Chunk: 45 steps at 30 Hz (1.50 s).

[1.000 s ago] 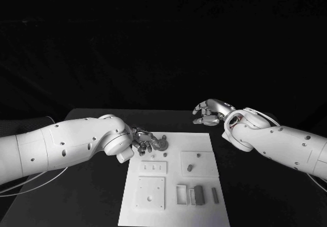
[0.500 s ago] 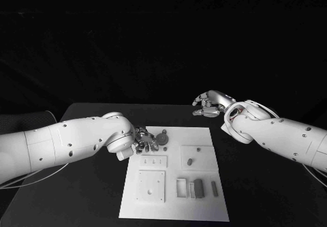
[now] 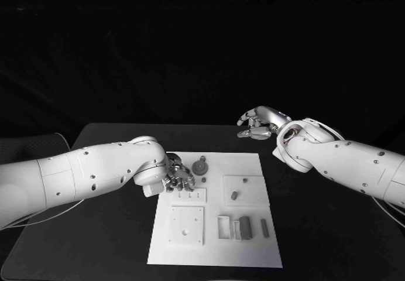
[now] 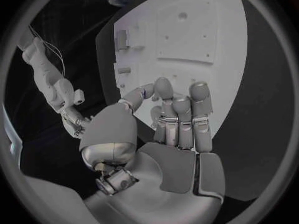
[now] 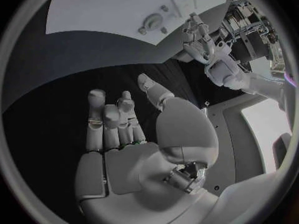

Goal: Assemble the parts on the task board

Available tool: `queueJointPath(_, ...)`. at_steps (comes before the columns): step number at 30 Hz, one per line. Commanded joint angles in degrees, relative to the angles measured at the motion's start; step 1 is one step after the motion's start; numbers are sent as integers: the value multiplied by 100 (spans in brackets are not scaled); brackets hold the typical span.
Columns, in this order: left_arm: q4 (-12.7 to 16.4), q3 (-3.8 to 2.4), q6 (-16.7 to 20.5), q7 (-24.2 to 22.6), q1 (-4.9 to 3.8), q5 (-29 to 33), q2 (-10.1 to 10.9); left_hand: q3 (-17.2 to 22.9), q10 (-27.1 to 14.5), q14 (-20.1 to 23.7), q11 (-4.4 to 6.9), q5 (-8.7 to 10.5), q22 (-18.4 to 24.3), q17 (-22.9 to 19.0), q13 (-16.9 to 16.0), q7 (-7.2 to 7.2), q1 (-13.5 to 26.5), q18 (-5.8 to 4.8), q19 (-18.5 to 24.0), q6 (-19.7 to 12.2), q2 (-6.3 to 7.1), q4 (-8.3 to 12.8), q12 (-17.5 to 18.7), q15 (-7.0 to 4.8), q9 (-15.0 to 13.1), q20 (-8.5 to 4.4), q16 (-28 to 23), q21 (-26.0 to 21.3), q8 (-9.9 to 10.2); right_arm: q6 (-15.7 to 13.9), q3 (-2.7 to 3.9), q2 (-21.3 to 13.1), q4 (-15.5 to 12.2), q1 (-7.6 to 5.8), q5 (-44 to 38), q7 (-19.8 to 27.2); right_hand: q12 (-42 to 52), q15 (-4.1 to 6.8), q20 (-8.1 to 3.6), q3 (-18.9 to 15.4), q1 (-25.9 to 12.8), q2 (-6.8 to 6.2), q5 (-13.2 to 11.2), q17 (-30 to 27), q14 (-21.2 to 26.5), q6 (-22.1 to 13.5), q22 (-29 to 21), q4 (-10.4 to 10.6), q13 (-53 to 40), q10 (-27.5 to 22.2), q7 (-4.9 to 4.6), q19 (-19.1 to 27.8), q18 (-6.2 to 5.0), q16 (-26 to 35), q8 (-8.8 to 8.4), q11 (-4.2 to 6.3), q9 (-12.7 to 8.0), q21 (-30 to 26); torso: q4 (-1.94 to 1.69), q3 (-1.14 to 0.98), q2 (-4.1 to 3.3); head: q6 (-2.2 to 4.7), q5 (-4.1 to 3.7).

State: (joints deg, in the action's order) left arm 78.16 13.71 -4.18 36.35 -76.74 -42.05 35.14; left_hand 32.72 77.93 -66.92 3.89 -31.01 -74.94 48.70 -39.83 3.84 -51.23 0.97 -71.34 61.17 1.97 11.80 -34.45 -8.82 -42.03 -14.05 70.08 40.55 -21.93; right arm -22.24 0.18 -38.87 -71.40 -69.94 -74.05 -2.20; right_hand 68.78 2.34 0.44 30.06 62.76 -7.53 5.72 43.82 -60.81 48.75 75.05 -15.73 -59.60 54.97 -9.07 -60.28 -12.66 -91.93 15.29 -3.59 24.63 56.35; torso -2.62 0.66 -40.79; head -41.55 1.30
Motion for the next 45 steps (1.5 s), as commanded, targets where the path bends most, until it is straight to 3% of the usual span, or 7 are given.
queueJointPath(1,-39,-4,-192,47,55,-228,-41,483,-20,14,41,-16,-133,-7,10,-218,9,129,68,519,-32,454,-28,-114,-14,-101,22,16,-13,38,4,6,-14,-1,17,55,37,15,-19,-7,-22,45,20,-2,-33,-42,28,-13,13,-29,-85,34,-234,33,-25,6,-9,-21,1,2,-1,-27,-9)
queueJointPath(17,-141,-5,-70,-15,135,-803,-112,464,6,-14,78,88,-129,-46,8,-258,76,133,26,585,14,389,-168,-150,-86,-119,131,92,-74,64,4,5,-29,-1,18,41,46,12,-11,-17,-51,56,21,1,-28,-43,29,1,29,-40,-88,39,-234,35,-26,3,-14,-25,-1,6,-1,-91,-16)
queueJointPath(29,-222,-6,-81,-40,219,-816,-173,459,19,-46,112,111,-131,-82,8,-290,91,135,-21,630,38,348,-299,-187,-148,-136,240,177,-129,102,4,11,-45,-1,18,30,49,11,-10,-20,-59,57,21,2,-25,-45,29,5,35,-44,-89,41,-234,36,-27,2,-16,-26,2,4,-2,-108,-33)
queueJointPath(45,-351,-6,-154,-61,270,-836,-285,460,9,-46,124,152,-129,-114,18,-302,98,135,-25,635,35,316,-364,-201,-182,-141,288,214,-157,138,4,30,-57,-1,17,11,55,10,-8,-20,-63,59,23,4,-22,-48,29,6,45,-51,-90,43,-234,37,-29,1,-19,-28,2,2,0,-125,-67)
